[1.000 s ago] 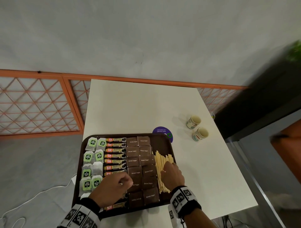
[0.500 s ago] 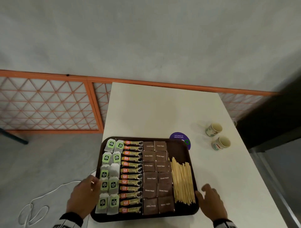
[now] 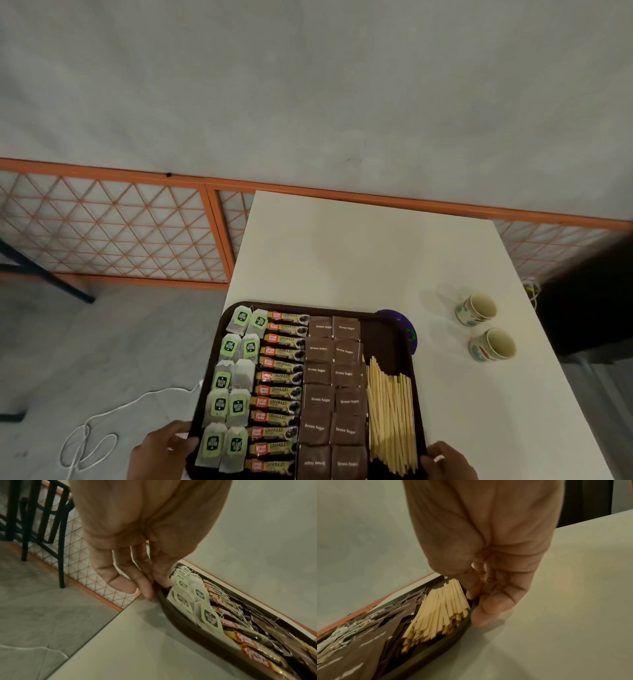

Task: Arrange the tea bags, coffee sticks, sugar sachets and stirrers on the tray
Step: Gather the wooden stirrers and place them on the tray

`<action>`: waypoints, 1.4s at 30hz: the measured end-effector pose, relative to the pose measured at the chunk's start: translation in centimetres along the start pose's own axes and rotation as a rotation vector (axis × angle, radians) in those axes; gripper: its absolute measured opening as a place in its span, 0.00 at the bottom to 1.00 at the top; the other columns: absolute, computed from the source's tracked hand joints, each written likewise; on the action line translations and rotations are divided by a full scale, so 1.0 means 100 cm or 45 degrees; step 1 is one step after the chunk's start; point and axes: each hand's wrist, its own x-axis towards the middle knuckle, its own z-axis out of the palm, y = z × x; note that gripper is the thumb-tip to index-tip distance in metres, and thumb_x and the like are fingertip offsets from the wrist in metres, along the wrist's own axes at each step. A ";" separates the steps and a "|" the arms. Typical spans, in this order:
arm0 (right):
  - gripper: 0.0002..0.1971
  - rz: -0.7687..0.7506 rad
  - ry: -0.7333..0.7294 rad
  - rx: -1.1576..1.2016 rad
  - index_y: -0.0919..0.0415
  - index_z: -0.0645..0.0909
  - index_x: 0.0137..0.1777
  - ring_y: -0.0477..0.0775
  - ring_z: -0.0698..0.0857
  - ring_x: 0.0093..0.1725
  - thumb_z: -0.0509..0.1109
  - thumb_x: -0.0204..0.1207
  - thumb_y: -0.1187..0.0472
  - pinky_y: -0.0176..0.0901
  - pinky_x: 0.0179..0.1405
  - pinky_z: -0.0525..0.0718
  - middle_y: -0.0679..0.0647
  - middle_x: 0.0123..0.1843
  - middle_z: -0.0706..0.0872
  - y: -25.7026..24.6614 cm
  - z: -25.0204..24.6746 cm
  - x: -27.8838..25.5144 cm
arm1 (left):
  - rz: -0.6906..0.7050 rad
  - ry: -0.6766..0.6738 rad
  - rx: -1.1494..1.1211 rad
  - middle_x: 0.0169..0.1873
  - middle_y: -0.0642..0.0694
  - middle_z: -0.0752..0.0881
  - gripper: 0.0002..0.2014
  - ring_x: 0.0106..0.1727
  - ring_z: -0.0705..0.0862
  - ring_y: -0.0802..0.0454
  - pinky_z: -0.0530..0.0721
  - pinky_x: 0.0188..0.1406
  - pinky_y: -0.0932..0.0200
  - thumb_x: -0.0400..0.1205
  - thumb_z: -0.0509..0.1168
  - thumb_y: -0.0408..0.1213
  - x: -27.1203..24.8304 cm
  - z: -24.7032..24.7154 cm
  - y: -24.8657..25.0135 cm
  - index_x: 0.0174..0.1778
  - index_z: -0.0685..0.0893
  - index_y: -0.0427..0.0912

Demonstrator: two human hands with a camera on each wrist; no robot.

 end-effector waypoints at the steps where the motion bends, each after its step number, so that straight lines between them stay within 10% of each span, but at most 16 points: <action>1: 0.06 0.009 0.026 0.035 0.56 0.81 0.39 0.49 0.86 0.35 0.76 0.74 0.60 0.24 0.29 0.71 0.50 0.33 0.87 -0.009 -0.006 0.004 | -0.006 0.040 -0.029 0.26 0.54 0.90 0.07 0.35 0.89 0.50 0.83 0.41 0.53 0.68 0.79 0.39 0.003 0.000 0.010 0.37 0.90 0.56; 6: 0.04 -0.066 0.041 0.151 0.57 0.79 0.46 0.57 0.90 0.31 0.68 0.78 0.66 0.44 0.32 0.87 0.58 0.36 0.90 -0.057 -0.025 0.041 | 0.053 0.081 -0.047 0.29 0.49 0.89 0.11 0.36 0.87 0.44 0.82 0.39 0.54 0.77 0.72 0.32 0.038 0.002 0.065 0.43 0.86 0.57; 9: 0.05 -0.109 0.059 0.162 0.59 0.78 0.48 0.56 0.87 0.31 0.64 0.78 0.69 0.35 0.21 0.81 0.61 0.43 0.88 -0.082 -0.036 0.062 | 0.023 0.086 -0.085 0.30 0.46 0.90 0.08 0.36 0.88 0.42 0.88 0.42 0.53 0.78 0.71 0.32 0.070 0.003 0.089 0.46 0.87 0.53; 13: 0.07 -0.124 0.059 0.124 0.58 0.77 0.50 0.64 0.87 0.49 0.68 0.73 0.66 0.52 0.49 0.88 0.60 0.50 0.87 -0.100 -0.041 0.092 | 0.009 0.114 -0.114 0.39 0.41 0.91 0.08 0.42 0.90 0.40 0.91 0.47 0.47 0.77 0.70 0.34 0.107 0.004 0.111 0.49 0.89 0.50; 16: 0.10 -0.103 -0.012 0.111 0.55 0.76 0.47 0.66 0.88 0.51 0.69 0.67 0.64 0.61 0.52 0.89 0.61 0.53 0.86 -0.089 -0.034 0.130 | -0.007 0.136 -0.068 0.47 0.37 0.91 0.07 0.47 0.89 0.38 0.90 0.48 0.50 0.78 0.71 0.36 0.122 0.005 0.120 0.51 0.87 0.49; 31: 0.22 -0.103 -0.002 -0.041 0.63 0.76 0.68 0.64 0.85 0.62 0.72 0.74 0.67 0.54 0.62 0.85 0.62 0.67 0.81 -0.109 -0.042 0.102 | -0.031 0.010 -0.040 0.43 0.37 0.89 0.04 0.45 0.89 0.36 0.91 0.48 0.42 0.77 0.71 0.35 0.140 0.005 0.109 0.46 0.87 0.42; 35: 0.14 -0.070 -0.002 0.162 0.60 0.79 0.59 0.64 0.87 0.57 0.71 0.74 0.63 0.54 0.58 0.87 0.59 0.58 0.84 -0.099 -0.041 0.102 | -0.082 -0.073 -0.181 0.43 0.35 0.89 0.02 0.45 0.89 0.34 0.91 0.45 0.37 0.78 0.71 0.32 0.139 0.001 0.110 0.44 0.87 0.40; 42: 0.07 0.213 0.095 0.724 0.64 0.80 0.46 0.57 0.80 0.24 0.70 0.79 0.59 0.39 0.22 0.79 0.61 0.29 0.84 -0.006 -0.050 0.085 | -0.039 -0.050 -0.105 0.49 0.33 0.91 0.13 0.51 0.87 0.34 0.85 0.59 0.38 0.82 0.69 0.44 0.106 -0.027 0.105 0.52 0.87 0.36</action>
